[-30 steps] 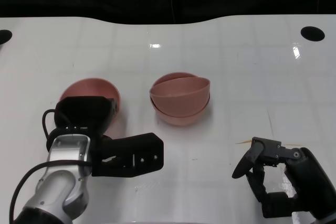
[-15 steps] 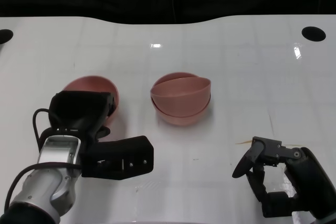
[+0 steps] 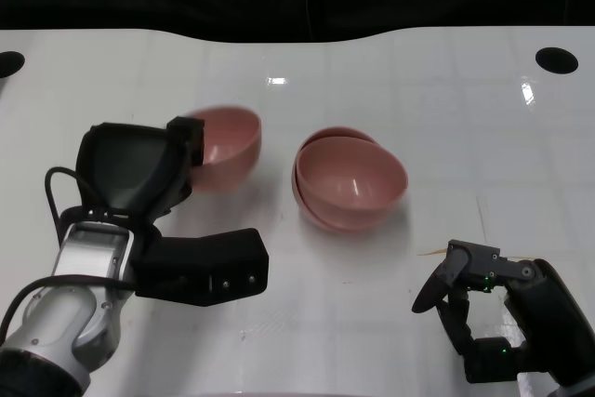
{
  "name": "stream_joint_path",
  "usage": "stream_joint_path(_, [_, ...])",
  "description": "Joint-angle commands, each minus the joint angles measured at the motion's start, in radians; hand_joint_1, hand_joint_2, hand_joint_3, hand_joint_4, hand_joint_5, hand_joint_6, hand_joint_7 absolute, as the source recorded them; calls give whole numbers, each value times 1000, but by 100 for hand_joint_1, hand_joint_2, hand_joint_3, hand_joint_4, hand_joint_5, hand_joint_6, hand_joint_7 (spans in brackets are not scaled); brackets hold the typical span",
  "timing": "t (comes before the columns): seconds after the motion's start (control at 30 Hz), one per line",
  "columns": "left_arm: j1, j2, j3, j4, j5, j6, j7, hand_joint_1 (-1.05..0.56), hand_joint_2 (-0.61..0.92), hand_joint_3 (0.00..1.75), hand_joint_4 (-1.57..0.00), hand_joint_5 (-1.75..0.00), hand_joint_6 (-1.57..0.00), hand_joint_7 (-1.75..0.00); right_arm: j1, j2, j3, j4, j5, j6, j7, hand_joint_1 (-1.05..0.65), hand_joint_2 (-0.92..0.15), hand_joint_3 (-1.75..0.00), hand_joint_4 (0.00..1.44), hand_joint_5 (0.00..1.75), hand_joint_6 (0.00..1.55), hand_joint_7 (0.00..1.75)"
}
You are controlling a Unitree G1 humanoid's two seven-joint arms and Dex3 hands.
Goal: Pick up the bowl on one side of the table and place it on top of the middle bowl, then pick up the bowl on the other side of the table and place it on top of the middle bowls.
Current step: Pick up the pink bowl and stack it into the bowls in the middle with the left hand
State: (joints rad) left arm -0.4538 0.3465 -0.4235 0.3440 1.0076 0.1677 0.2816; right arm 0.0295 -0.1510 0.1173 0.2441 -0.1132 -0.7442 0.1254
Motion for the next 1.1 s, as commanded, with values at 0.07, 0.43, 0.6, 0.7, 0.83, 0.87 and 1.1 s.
stream_joint_path(0.07, [-46,33,24,-70,25,23,8,-31,92,17,-91,-175,-59,-166,-8,-2,-17,13,18,-16,-3,-22,-45,-127,89,175,81,137])
stream_joint_path(0.43, [-89,67,49,-158,22,-9,-13,-33,88,13,-94,-175,-85,-103,-7,5,-16,-1,10,1,-8,-23,-44,-126,89,175,81,137])
stream_joint_path(0.6, [-79,56,42,-179,35,-15,10,-31,87,12,-95,-175,-89,-113,-9,3,-17,6,15,-6,-6,-22,-44,-126,89,175,81,137])
stream_joint_path(0.7, [-68,52,47,-186,26,-31,26,-29,84,13,-98,-175,-93,-101,-9,5,-17,12,11,-15,-9,-21,-43,-126,88,175,81,137])
stream_joint_path(0.83, [-54,58,57,-208,12,-68,50,-28,82,18,-99,-175,-94,-105,-1,2,-15,-2,6,-2,-8,-20,-42,-130,89,175,82,137])
stream_joint_path(0.87, [-49,60,59,-217,7,-78,52,-28,81,21,-99,-175,-91,-113,0,2,-15,-5,7,3,-6,-20,-42,-131,89,175,82,137])
stream_joint_path(1.1, [5,54,89,-289,-75,-150,23,-26,54,89,-97,-175,-73,-167,-6,4,-14,7,-5,-7,-15,-20,-40,-132,88,175,82,136])
